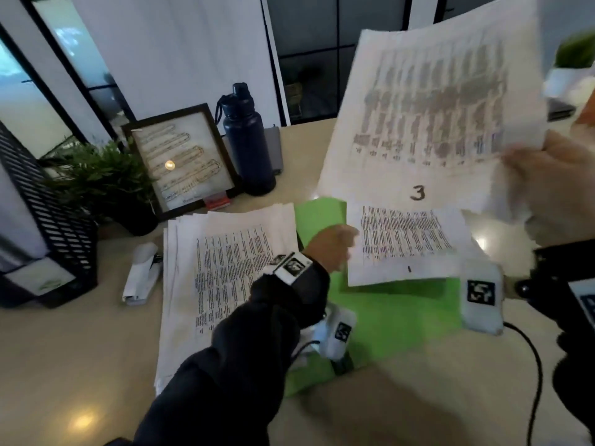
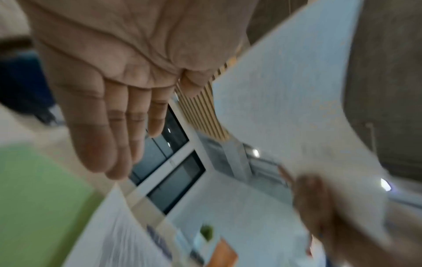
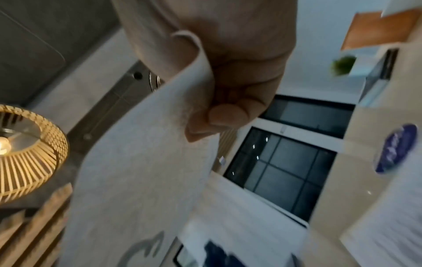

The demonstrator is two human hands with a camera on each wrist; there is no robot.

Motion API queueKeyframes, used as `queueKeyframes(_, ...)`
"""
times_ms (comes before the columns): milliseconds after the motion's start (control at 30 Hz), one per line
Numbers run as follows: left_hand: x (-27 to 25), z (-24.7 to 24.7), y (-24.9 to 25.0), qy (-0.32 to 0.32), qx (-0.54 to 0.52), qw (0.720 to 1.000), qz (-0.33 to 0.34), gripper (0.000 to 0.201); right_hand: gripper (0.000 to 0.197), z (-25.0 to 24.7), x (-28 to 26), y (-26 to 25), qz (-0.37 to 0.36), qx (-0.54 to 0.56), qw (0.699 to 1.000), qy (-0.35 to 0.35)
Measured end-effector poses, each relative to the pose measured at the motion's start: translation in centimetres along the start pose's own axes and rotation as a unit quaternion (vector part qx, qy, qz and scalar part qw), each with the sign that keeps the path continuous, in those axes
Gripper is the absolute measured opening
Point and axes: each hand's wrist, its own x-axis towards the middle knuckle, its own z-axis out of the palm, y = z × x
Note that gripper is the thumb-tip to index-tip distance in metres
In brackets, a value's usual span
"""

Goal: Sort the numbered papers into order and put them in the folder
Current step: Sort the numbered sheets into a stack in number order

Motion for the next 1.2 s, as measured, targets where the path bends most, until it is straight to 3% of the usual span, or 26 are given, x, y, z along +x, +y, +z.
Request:
queueKeyframes(33, -0.8, -2.0, -0.1, 0.048, -0.081, 0.996, -0.005, 0.017, 0.024, 1.3, -0.7, 0.2, 0.02, 0.017, 0.999, -0.024)
queueKeyframes(133, -4.0, -7.8, -0.4, 0.147, -0.238, 0.96, 0.015, 0.029, 0.028, 6.0, -2.7, 2.3, 0.055, -0.011, 0.986, -0.156)
queueKeyframes(267, -7.7, -12.3, -2.9, 0.22, -0.187, 0.957, 0.038, 0.035, 0.027, 11.8, -5.7, 4.9, 0.116, -0.046, 0.946, -0.3)
queueKeyframes(400, -10.6, -15.3, -6.7, 0.257, -0.209, 0.943, -0.022, 0.044, 0.024, 17.1, -8.0, 7.8, 0.118, -0.144, 0.901, -0.391)
queueKeyframes(467, -11.5, -16.3, -8.5, 0.287, -0.197, 0.936, -0.057, 0.044, 0.037, 18.9, -8.7, 9.0, 0.104, -0.212, 0.87, -0.433)
queueKeyframes(567, -12.1, -17.1, -10.3, 0.317, -0.175, 0.929, -0.078, 0.033, 0.049, 20.3, -9.7, 9.8, 0.086, -0.295, 0.825, -0.474)
queueKeyframes(667, -12.2, -17.4, -10.1, 0.304, -0.154, 0.937, -0.068, 0.013, 0.053, 20.6, -10.2, 10.1, 0.087, -0.318, 0.804, -0.495)
queueKeyframes(767, -11.7, -17.0, -8.1, 0.288, -0.134, 0.948, -0.023, 0.048, 0.056, 19.8, -10.2, 10.0, 0.106, -0.292, 0.816, -0.487)
queueKeyframes(900, -9.1, -13.7, -4.2, 0.245, -0.009, 0.969, 0.033, 0.024, 0.069, 16.5, -8.5, 9.8, 0.071, -0.321, 0.848, -0.415)
queueKeyframes(1033, -4.8, -7.5, -1.2, 0.127, 0.061, 0.987, 0.072, 0.03, 0.06, 10.3, -4.3, 11.1, 0.081, -0.385, 0.882, -0.26)
queueKeyframes(1200, 0.4, 0.8, 1.1, -0.047, 0.17, 0.983, 0.044, 0.041, 0.049, 1.2, -0.4, 13.0, 0.19, -0.391, 0.896, -0.097)
